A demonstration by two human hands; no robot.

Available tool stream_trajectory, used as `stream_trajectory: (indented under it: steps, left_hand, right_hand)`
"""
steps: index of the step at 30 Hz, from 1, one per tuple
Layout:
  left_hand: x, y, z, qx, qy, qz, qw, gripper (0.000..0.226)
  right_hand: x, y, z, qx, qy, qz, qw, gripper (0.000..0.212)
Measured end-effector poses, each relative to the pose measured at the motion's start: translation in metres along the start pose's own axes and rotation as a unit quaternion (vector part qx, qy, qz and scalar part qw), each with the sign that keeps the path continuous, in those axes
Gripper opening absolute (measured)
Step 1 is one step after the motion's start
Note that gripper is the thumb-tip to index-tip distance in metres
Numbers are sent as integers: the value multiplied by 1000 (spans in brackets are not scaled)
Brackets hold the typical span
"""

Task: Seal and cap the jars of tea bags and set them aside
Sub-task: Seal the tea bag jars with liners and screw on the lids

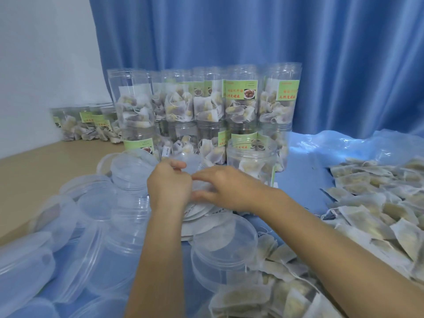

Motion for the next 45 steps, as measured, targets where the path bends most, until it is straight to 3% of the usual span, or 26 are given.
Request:
stream_trajectory:
  steps: [2, 6, 10, 14, 17, 19, 21, 23, 25, 27, 30, 33, 36, 40, 45]
  left_hand:
    - [0, -3, -5, 48, 21, 15, 999, 34]
    - [0, -8, -14, 244, 45, 31, 968, 36]
    - [-2, -20, -10, 408, -11, 4, 913, 36]
    - [1, -29, -8, 440, -77, -24, 894, 26]
    - [0, -23, -12, 379, -23, -3, 925, 14]
    - [1, -15, -18, 305, 53, 22, 951, 20]
    - [0, -4, -25, 167, 158, 82, 970, 27]
    - [-5, 6, -33, 3, 236, 118, 965, 28]
    - [-7, 7, -34, -131, 251, 63, 957, 27]
    - [-5, 6, -32, -239, 219, -27, 946, 27]
    - [4, 4, -21, -376, 109, -129, 911, 40]
    - [6, 6, -9, -372, 23, -160, 914, 64]
    - [1, 13, -2, -364, -27, -125, 923, 69]
    - [-8, 22, -2, -357, -63, -114, 925, 69]
    - [-18, 31, -8, -444, -175, -78, 875, 50]
  right_hand:
    - [-4, -1, 7, -6, -14, 11, 1000, 46]
    - [-15, 1, 10, -56, 49, -3, 997, 35]
    - [-20, 0, 12, -61, 97, 9, 993, 33]
    - [-21, 3, 17, -47, 103, 14, 994, 36]
    - [-21, 6, 18, -14, 139, 10, 990, 35]
    - [-22, 7, 15, 24, 195, 18, 980, 33]
    - [-23, 9, 10, 70, 269, 39, 960, 30]
    - [-24, 11, 4, 121, 336, 75, 931, 27]
    - [-25, 14, -3, 198, 390, 124, 891, 25]
    - [-24, 16, -8, 310, 408, 152, 845, 23]
    - [-20, 10, -12, 503, 347, 144, 778, 19]
    - [-18, 0, -17, 638, 265, 91, 717, 20]
    - [-19, -2, -19, 644, 215, 64, 731, 31]
    - [-26, -5, -30, 546, 230, 56, 803, 45]
    - [-27, 3, -41, 470, 305, 131, 818, 43]
Point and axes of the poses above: each hand's wrist, its own x-axis towards the middle knuckle, its own z-axis out of the palm, y = z × x, the point moved 3 cm from there along x, towards the middle knuckle, and after that the axes turned 2 degrees about -z, right-handed, at the moved point
